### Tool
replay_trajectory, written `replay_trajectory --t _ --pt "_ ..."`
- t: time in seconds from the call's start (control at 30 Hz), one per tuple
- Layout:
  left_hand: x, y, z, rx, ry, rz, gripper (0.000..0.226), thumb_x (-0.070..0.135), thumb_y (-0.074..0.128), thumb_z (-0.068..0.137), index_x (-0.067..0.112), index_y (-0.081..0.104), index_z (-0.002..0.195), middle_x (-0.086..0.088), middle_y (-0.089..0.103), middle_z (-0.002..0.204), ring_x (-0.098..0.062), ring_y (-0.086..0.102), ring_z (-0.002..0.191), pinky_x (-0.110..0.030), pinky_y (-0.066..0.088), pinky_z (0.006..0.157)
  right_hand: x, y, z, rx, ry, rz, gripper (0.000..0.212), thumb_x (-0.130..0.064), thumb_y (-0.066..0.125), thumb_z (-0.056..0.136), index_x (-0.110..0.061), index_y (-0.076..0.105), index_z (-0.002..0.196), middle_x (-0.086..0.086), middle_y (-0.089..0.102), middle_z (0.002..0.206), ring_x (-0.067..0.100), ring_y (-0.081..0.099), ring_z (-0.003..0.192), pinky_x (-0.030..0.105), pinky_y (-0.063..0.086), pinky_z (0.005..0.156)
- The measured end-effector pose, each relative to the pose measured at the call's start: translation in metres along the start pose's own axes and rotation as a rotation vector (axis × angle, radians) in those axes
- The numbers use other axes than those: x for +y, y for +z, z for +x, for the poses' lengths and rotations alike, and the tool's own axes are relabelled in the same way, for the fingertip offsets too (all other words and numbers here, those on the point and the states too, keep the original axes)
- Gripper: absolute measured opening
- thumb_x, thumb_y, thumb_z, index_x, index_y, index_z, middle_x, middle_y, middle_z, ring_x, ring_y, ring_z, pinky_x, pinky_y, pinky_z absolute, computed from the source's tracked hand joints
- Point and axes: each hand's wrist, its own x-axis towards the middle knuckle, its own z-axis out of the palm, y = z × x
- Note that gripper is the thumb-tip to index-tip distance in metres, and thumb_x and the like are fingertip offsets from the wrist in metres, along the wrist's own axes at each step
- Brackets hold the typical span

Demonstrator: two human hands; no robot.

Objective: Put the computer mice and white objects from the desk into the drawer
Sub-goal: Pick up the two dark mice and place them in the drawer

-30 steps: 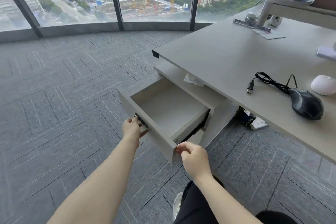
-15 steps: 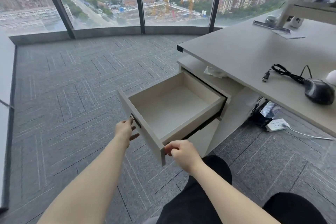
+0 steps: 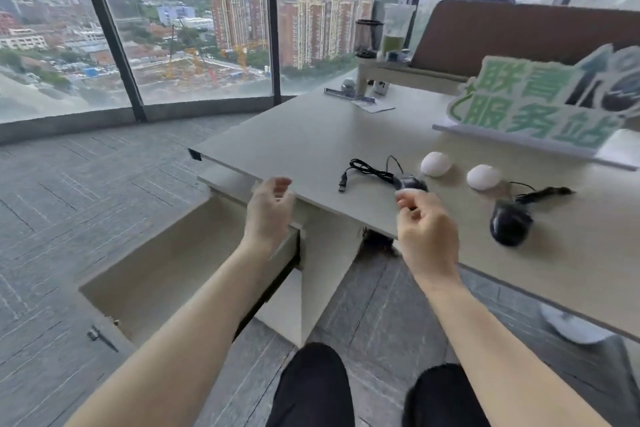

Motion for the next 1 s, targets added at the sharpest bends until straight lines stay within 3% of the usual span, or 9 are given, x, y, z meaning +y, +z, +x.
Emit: replay_trajectory --t 0.13,0.23,0.33,0.4,0.5,0.6,0.77,0.87,1.0 --pt "0.055 0.104 0.002 -0.258 0.107 0.092 0.041 0.027 0.057 0.088 0.017 0.056 0.128 -0.008 0.059 0.126 -0.021 0.059 0.102 -0.029 0.043 0.092 0.058 -0.057 0.048 0.18 0.073 -0.363 0.036 -0.016 0.062 0.083 -0.016 0.063 0.119 0.014 0.06 0.122 0.039 0.05 0.111 0.041 0.04 0.095" --pt "0.077 0.159 0.004 -0.293 0.1 0.272 0.058 0.043 0.054 0.084 0.023 0.045 0.137 -0.011 0.049 0.136 -0.031 0.045 0.124 -0.036 0.037 0.1 0.089 -0.078 0.067 0.023 0.304 -0.509 0.055 -0.042 0.061 0.084 -0.022 0.049 0.134 0.015 0.045 0.138 0.04 0.042 0.12 0.044 0.037 0.102" --pt "0.093 0.2 0.008 -0.306 0.002 0.443 0.072 0.054 0.051 0.079 0.023 0.033 0.142 -0.013 0.046 0.138 -0.036 0.039 0.127 -0.041 0.038 0.097 0.109 -0.081 0.081 -0.165 0.478 -0.613 0.08 -0.069 0.051 0.08 -0.025 0.031 0.144 0.021 0.034 0.147 0.041 0.039 0.13 0.047 0.034 0.107" --pt "0.095 0.221 0.011 -0.316 -0.016 0.571 0.075 0.056 0.052 0.078 0.021 0.032 0.141 -0.016 0.046 0.136 -0.037 0.039 0.126 -0.043 0.038 0.097 0.118 -0.078 0.088 -0.192 0.496 -0.664 0.083 -0.073 0.047 0.079 -0.026 0.026 0.144 0.024 0.036 0.146 0.042 0.04 0.131 0.048 0.036 0.107" --pt "0.085 0.238 0.019 -0.281 0.017 0.732 0.057 0.049 0.053 0.082 0.017 0.044 0.128 -0.018 0.048 0.131 -0.036 0.041 0.123 -0.042 0.039 0.093 0.125 -0.078 0.093 -0.168 0.464 -0.745 0.071 -0.057 0.052 0.085 -0.026 0.029 0.144 0.025 0.042 0.14 0.042 0.04 0.127 0.047 0.036 0.104" --pt "0.077 0.235 0.023 -0.253 0.053 0.726 0.046 0.042 0.053 0.084 0.016 0.049 0.121 -0.018 0.05 0.128 -0.037 0.042 0.12 -0.043 0.04 0.091 0.129 -0.088 0.093 -0.179 0.428 -0.756 0.06 -0.032 0.051 0.088 -0.026 0.03 0.145 0.027 0.044 0.136 0.042 0.04 0.124 0.044 0.035 0.102" --pt "0.088 0.184 0.021 -0.123 0.104 0.406 0.052 0.038 0.057 0.08 0.02 0.048 0.128 -0.017 0.055 0.121 -0.037 0.046 0.115 -0.043 0.039 0.094 0.112 -0.106 0.095 -0.034 0.349 -0.466 0.059 -0.018 0.053 0.086 -0.018 0.034 0.142 0.031 0.045 0.128 0.046 0.043 0.114 0.045 0.037 0.098" --pt "0.113 0.137 0.021 -0.006 0.192 0.205 0.05 0.033 0.059 0.079 0.02 0.051 0.127 -0.016 0.059 0.116 -0.035 0.049 0.112 -0.039 0.039 0.096 0.062 -0.116 0.096 0.128 0.191 -0.255 0.06 -0.016 0.057 0.085 -0.02 0.037 0.142 0.03 0.047 0.126 0.045 0.046 0.113 0.043 0.039 0.098" --pt "0.153 0.065 0.016 0.161 0.28 0.065 0.046 0.033 0.06 0.079 0.022 0.052 0.123 -0.01 0.055 0.117 -0.028 0.049 0.112 -0.034 0.039 0.091 -0.022 -0.119 0.09 0.211 -0.012 -0.063 0.058 -0.017 0.054 0.086 -0.023 0.038 0.141 0.022 0.047 0.125 0.036 0.048 0.112 0.037 0.04 0.088"
